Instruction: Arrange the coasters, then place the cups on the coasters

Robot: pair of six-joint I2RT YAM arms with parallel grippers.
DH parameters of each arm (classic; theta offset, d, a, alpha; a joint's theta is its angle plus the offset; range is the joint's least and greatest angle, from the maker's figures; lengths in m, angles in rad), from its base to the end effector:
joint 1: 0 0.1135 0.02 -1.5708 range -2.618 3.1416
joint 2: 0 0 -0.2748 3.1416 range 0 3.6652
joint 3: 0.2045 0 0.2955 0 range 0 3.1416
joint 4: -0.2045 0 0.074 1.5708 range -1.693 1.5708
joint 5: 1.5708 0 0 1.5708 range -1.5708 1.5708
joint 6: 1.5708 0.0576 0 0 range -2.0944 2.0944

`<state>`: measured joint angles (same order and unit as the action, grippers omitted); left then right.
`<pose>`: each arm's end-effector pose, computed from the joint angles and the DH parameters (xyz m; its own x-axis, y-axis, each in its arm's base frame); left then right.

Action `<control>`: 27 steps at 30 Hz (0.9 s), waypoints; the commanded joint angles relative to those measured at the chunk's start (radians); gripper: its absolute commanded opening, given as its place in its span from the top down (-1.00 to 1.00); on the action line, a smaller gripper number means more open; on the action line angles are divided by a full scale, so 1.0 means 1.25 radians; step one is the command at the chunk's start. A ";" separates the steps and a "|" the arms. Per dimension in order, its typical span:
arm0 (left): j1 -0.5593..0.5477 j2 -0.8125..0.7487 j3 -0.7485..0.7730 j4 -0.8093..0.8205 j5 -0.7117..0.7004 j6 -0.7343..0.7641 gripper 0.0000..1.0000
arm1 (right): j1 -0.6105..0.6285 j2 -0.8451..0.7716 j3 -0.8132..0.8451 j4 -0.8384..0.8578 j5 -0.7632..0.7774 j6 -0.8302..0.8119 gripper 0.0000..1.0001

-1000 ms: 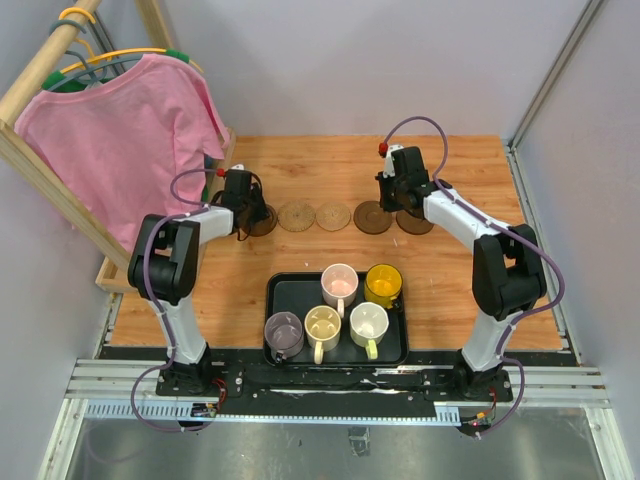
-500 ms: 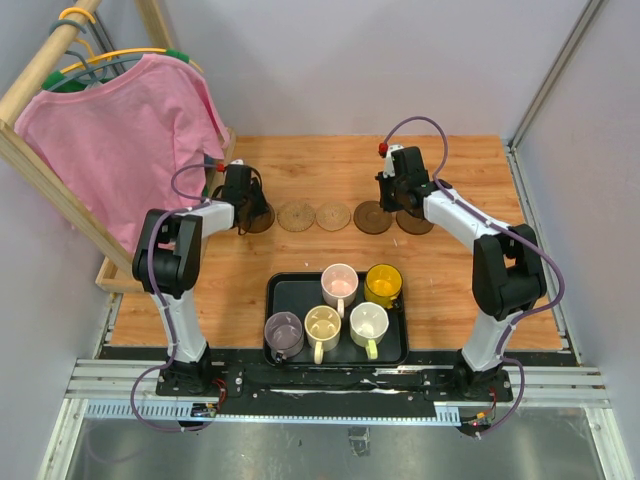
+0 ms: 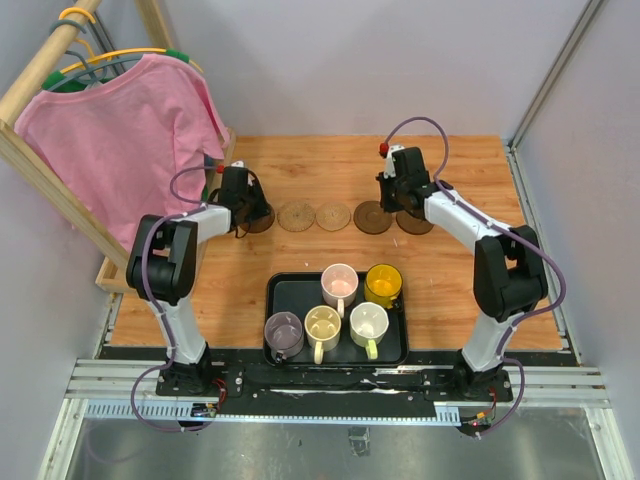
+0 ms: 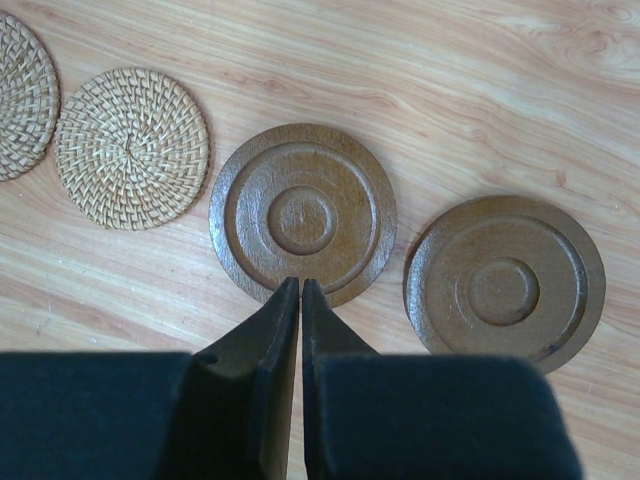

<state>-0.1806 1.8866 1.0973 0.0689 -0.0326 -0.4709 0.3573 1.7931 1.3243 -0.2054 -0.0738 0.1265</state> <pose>0.4436 -0.0791 0.1248 -0.6488 -0.3425 -0.6795 -0.1559 0.9339 -0.3218 0.4374 0.1678 0.2223 -0.6310 -0.1013 -0.7692 -0.3257 0.9344 0.1442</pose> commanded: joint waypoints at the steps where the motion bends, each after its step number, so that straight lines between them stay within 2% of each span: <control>1: 0.005 -0.093 -0.025 0.019 0.067 0.014 0.03 | 0.000 -0.061 -0.034 0.016 0.027 0.014 0.88; 7: -0.012 -0.198 -0.097 0.012 0.096 0.005 0.02 | 0.000 -0.124 -0.116 0.016 0.026 0.040 0.85; 12: -0.035 -0.274 -0.174 0.006 0.095 -0.005 0.02 | 0.005 -0.176 -0.214 0.020 -0.026 0.069 0.88; 20: -0.084 -0.338 -0.290 0.013 0.099 -0.026 0.02 | 0.037 -0.253 -0.381 0.039 -0.024 0.095 0.90; 27: -0.103 -0.386 -0.365 0.004 0.095 -0.055 0.02 | 0.037 -0.261 -0.427 0.056 -0.033 0.107 0.90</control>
<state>-0.3038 1.4551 0.6724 0.0715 0.0841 -0.5137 0.3889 1.4860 0.8101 -0.1738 -0.1028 0.2359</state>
